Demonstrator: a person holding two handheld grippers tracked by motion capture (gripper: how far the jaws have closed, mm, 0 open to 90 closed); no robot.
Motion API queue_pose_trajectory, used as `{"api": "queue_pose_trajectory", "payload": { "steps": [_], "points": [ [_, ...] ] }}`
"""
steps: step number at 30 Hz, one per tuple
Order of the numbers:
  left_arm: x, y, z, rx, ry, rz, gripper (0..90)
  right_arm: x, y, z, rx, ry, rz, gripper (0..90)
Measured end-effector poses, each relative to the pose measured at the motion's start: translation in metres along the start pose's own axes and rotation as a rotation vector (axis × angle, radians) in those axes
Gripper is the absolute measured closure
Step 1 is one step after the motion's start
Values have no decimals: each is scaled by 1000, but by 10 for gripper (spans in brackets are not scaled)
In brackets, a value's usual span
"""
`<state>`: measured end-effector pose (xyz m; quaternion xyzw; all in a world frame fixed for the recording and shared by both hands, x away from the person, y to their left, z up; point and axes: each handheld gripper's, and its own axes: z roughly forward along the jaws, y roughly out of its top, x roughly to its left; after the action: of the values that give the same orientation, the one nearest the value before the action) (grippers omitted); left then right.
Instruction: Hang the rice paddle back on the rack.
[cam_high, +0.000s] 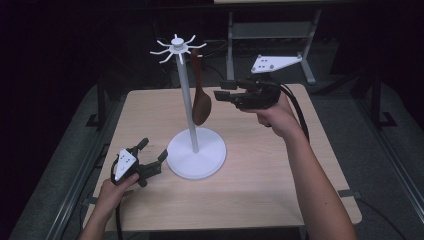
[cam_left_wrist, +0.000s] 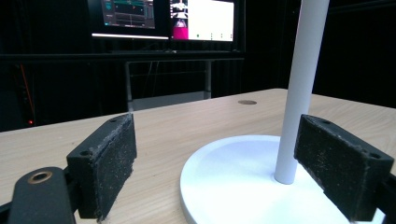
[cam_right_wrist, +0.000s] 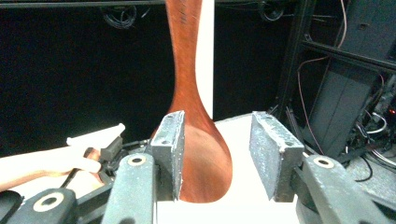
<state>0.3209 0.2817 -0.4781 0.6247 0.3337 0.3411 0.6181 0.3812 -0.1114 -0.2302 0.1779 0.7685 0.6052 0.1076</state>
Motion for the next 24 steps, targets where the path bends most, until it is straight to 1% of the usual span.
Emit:
{"api": "queue_pose_trajectory", "payload": {
  "steps": [4, 5, 10, 17, 24],
  "points": [
    [0, 0, 0, 0, 0, 0, 125, -3, -5, -6, -2, -12, 5, 536],
    [0, 0, 0, 2, 1, 0, 125, -4, -10, -10, 3, -21, 10, 522],
    [0, 0, 0, -2, 1, 0, 125, -9, -24, -21, 14, -43, 33, 505],
    [0, 0, 0, -4, 2, -7, 125, -13, -44, -34, 30, -76, 55, 471],
    [0, 0, 0, -5, 2, -4, 125, -16, -63, -45, 48, -105, 78, 445]
  ]
}}
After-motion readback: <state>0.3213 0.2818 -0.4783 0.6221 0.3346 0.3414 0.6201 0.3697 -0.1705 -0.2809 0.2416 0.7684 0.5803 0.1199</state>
